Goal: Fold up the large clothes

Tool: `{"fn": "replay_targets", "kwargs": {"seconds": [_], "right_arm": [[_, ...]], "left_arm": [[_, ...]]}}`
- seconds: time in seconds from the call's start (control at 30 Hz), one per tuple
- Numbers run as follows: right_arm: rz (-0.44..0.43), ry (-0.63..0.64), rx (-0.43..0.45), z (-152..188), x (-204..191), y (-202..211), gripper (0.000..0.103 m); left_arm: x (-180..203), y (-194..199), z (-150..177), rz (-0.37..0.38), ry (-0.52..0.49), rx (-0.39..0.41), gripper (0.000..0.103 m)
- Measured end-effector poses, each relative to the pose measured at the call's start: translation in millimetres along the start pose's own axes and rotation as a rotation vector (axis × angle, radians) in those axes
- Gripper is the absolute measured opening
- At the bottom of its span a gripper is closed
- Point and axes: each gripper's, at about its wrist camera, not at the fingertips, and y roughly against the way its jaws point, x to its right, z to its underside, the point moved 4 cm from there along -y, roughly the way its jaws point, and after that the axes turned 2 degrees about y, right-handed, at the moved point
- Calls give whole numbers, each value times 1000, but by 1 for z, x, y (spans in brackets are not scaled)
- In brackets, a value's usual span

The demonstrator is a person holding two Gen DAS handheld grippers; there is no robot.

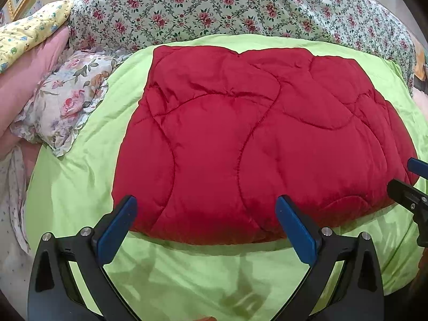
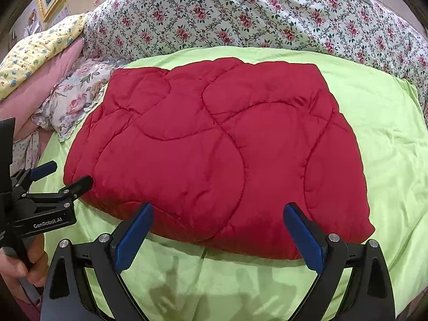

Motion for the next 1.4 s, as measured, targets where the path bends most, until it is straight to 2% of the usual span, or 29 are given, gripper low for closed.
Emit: {"fn": "replay_targets", "kwargs": {"seconds": [1.4], "right_arm": [[-11, 14, 12, -9, -5, 6, 98]], "left_arm": [[-2, 5, -9, -5, -2, 29, 103]]}}
